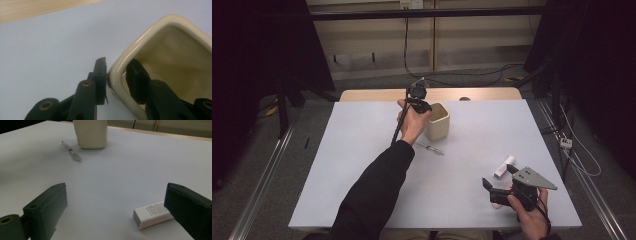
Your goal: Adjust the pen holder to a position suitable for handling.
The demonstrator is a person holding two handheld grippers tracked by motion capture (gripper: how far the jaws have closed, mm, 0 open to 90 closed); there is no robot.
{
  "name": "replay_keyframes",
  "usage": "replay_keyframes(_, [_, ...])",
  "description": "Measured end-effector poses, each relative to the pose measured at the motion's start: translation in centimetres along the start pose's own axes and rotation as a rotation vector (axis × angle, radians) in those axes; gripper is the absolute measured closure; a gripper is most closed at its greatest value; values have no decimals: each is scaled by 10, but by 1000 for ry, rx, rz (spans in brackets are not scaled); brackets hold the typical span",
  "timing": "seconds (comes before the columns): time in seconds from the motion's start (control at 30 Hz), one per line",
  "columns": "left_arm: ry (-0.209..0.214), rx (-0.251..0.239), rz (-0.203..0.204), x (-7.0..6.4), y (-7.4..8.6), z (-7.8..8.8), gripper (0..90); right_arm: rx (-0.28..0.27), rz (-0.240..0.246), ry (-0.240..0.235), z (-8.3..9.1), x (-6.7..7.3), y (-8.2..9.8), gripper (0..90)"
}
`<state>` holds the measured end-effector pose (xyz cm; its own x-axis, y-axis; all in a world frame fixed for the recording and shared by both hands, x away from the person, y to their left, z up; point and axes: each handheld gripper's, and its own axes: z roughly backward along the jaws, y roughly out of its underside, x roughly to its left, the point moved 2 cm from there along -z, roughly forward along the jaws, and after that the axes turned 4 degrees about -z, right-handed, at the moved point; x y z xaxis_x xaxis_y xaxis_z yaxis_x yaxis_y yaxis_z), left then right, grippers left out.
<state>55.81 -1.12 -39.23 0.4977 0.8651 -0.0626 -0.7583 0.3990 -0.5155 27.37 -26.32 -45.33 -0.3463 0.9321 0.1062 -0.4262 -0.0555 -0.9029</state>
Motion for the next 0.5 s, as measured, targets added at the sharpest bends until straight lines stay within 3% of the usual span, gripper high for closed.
replay_keyframes(0.2, [7, 7, -70, 0, -4, -1, 737, 1, -4, 3, 0, -1, 0, 46])
replay_keyframes(0.27, [48, 8, -93, 7, -5, -2, 737, 0, -3, 1, 0, 0, 0, 46])
replay_keyframes(0.37, [74, -6, -108, 12, -5, -3, 738, 0, -3, 2, 0, 0, 0, 46])
replay_keyframes(0.43, [99, -17, -146, 17, -6, -4, 739, 3, -6, 3, 0, -1, 0, 46])
replay_keyframes(0.47, [132, -19, -171, 23, -7, -5, 739, 0, -7, 2, 0, -2, 0, 46])
replay_keyframes(0.5, [136, -20, -208, 25, -8, -5, 739, 1, -8, 3, 0, -2, 0, 46])
